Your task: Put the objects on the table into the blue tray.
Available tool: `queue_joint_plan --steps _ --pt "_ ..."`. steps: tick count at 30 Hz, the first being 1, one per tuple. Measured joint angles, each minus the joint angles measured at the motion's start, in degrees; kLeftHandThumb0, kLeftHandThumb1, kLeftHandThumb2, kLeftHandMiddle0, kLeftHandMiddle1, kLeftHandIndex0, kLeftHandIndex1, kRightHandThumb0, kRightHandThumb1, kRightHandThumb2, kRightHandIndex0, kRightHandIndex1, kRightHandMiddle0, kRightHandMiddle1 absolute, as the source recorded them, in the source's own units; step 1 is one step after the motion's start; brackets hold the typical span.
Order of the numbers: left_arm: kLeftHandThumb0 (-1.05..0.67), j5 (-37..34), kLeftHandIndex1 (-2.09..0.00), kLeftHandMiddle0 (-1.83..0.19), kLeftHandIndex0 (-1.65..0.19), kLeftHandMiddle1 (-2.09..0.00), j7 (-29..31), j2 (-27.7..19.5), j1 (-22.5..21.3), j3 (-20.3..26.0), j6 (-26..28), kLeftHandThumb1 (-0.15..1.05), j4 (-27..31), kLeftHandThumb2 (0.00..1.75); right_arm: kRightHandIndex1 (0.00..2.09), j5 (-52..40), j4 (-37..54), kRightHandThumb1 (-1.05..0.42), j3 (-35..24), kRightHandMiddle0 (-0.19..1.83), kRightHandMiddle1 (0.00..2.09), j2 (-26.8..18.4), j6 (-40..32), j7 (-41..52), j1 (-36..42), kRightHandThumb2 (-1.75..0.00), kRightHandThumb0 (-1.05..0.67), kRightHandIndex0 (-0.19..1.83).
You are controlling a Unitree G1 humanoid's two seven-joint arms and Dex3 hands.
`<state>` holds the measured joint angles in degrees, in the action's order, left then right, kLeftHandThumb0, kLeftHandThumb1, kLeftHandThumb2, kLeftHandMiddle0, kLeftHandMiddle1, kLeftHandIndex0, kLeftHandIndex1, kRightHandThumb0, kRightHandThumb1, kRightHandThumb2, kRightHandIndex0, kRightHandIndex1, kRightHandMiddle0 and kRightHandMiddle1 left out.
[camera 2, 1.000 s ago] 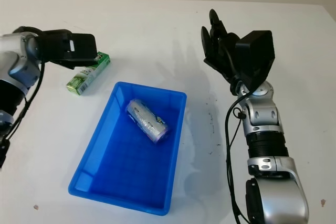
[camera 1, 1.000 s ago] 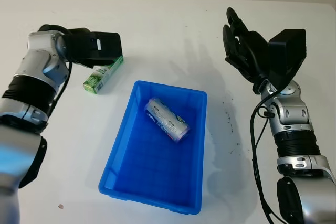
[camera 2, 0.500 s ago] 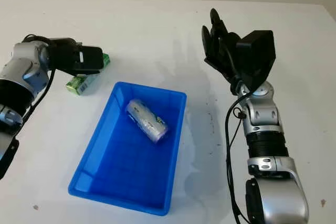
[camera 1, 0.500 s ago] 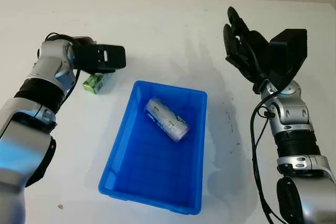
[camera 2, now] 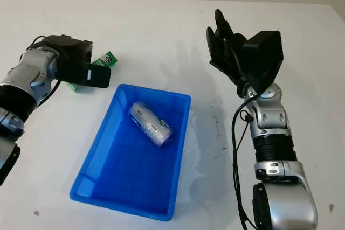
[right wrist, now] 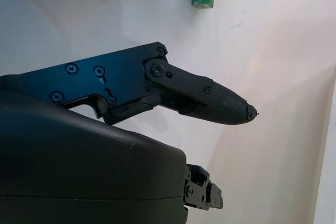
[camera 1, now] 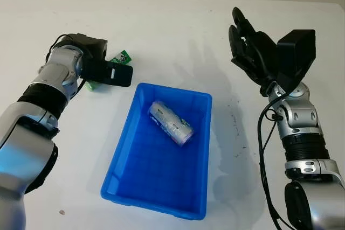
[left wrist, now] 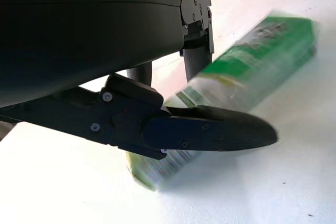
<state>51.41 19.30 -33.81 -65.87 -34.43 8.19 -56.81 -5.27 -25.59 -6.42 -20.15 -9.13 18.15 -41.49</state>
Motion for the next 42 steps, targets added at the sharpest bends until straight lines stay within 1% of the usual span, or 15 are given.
queue_joint_plan --steps 4,6,8,11,14,15,18,20,22,24,25,31,37,38,42 --pt "-0.54 -0.2 -1.11 -0.47 -0.04 -1.7 0.8 0.0 -0.2 0.1 -0.8 1.05 -0.4 0.22 0.0 0.0 0.0 -1.05 0.0 -0.19 0.0 0.0 0.0 0.0 0.0 -0.73 -0.65 -0.19" --pt "-0.45 -0.6 -1.44 -0.65 -0.15 -1.83 0.9 0.0 -0.5 0.4 -1.2 1.05 -0.7 0.23 0.0 -0.1 0.0 -1.05 -0.1 -0.19 0.0 0.0 0.0 -0.1 0.0 -0.73 -0.65 -0.19" --pt "-0.4 -1.4 -1.64 -0.68 -0.18 -1.92 0.9 0.0 -0.9 0.8 -1.8 1.05 -1.1 0.25 0.0 -0.2 0.0 -1.05 -0.2 -0.19 0.0 0.0 0.0 0.0 0.0 -0.73 -0.64 -0.19" --pt "-0.36 -2.2 -1.79 -0.65 -0.13 -2.03 0.8 0.0 -1.1 1.3 -2.5 1.05 -1.6 0.27 0.0 -0.2 0.0 -1.05 -0.2 -0.19 0.0 0.0 0.0 -0.1 0.0 -0.73 -0.64 -0.19" --pt "-0.35 -3.2 -1.82 -0.55 -0.12 -2.06 0.6 -0.1 -1.1 1.7 -3.9 1.05 -1.8 0.31 0.0 -0.3 0.0 -1.05 -0.2 -0.19 0.0 0.0 0.0 0.0 0.0 -0.74 -0.64 -0.19" --pt "-0.34 -3.3 -1.92 -0.55 -0.12 -2.08 0.6 -0.2 -1.1 1.7 -4.3 1.05 -1.9 0.33 0.0 -0.3 0.0 -1.05 -0.2 -0.19 0.0 0.0 0.0 0.1 0.0 -0.74 -0.64 -0.19" --pt "-0.34 -3.7 -2.08 -0.74 -0.19 -2.09 0.0 -0.6 -1.0 1.7 -6.1 1.05 -2.0 0.34 0.0 -0.3 0.0 -1.05 -0.2 -0.19 0.0 0.0 0.0 0.6 0.0 -0.74 -0.64 -0.19" --pt "-0.33 -4.3 -2.09 -0.75 -0.17 -2.09 -0.4 -0.9 -1.0 2.1 -7.0 1.05 -2.0 0.35 0.0 -0.3 0.0 -1.05 -0.2 -0.19 0.0 0.0 0.0 0.9 0.0 -0.75 -0.64 -0.19" --pt "-0.33 -6.0 -2.09 -0.56 -0.16 -2.09 -1.5 -1.5 -1.0 3.6 -8.8 1.05 -2.0 0.36 0.0 -0.3 0.0 -1.05 -0.3 -0.19 0.0 -0.1 0.0 1.2 0.0 -0.75 -0.65 -0.19" --pt "-0.32 -7.9 -2.09 -0.34 0.0 -2.09 -2.2 -2.0 -1.2 5.5 -9.4 1.05 -2.0 0.36 0.0 -0.3 0.0 -1.05 -0.3 -0.19 0.0 -0.1 0.0 1.4 0.0 -0.75 -0.65 -0.19" --pt "-0.32 -8.8 -2.09 -0.34 0.0 -2.09 -2.8 -2.4 -1.4 6.4 -9.9 1.05 -2.0 0.35 0.0 -0.3 0.0 -1.05 -0.3 -0.19 0.0 -0.2 0.0 1.4 0.0 -0.75 -0.64 -0.19" --pt "-0.34 -13.4 -2.09 -0.64 -0.27 -2.09 -3.8 -4.0 -5.5 12.2 -7.8 1.05 -1.8 0.34 0.0 -0.3 0.0 -1.05 -0.4 -0.19 0.0 -0.7 0.0 1.4 0.0 -0.75 -0.64 -0.19" --pt "-0.32 -18.4 -2.09 -0.61 -0.22 -2.09 -2.9 -4.7 -8.8 17.0 -4.9 1.05 -0.6 0.35 0.0 -0.5 -0.2 -1.05 -0.7 -0.19 0.0 -0.7 0.0 1.7 0.0 -0.74 -0.64 -0.19" --pt "-0.34 -19.3 -2.09 -0.72 -0.39 -2.09 -2.1 -4.8 -9.1 17.6 -4.4 1.05 -0.1 0.38 0.0 -0.5 -0.3 -1.05 -0.7 -0.19 0.0 -0.7 0.1 1.8 -0.1 -0.74 -0.64 -0.19" --pt "-0.39 -22.6 -2.09 -0.86 -0.7 -2.09 1.6 -5.5 -9.4 19.9 -4.4 1.05 3.0 0.38 0.0 -0.4 -0.5 -1.05 -0.7 -0.19 0.0 -0.7 0.1 1.8 -0.1 -0.74 -0.65 -0.19"
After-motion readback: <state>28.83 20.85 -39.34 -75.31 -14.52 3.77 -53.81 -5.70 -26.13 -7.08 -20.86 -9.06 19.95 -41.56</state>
